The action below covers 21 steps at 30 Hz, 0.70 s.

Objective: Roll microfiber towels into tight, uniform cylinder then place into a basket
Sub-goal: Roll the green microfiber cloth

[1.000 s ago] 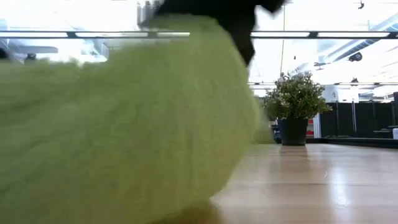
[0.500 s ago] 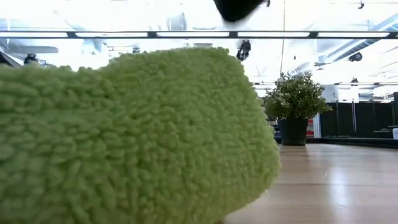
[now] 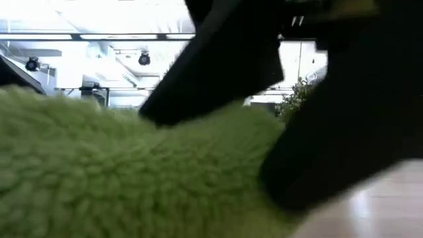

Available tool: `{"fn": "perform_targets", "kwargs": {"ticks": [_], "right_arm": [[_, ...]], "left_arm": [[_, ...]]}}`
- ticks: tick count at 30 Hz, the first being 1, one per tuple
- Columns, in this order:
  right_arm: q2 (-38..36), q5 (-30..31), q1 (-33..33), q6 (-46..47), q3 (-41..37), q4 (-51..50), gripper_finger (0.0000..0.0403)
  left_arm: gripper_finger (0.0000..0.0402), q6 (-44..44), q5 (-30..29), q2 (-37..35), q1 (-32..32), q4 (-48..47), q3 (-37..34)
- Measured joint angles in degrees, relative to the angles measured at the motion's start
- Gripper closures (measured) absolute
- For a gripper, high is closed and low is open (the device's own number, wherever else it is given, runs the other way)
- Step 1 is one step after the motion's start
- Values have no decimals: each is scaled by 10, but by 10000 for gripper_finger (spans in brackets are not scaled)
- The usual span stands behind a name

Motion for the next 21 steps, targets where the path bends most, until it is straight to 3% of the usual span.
{"fn": "perform_targets", "kwargs": {"ticks": [6, 21], "right_arm": [[10, 39, -3, -4, 0, 13, 211], [38, 35, -5, 38, -9, 52, 214]], "left_arm": [[389, -1, -1, 0, 0, 5, -1], [389, -14, -2, 0, 0, 7, -2]]}}
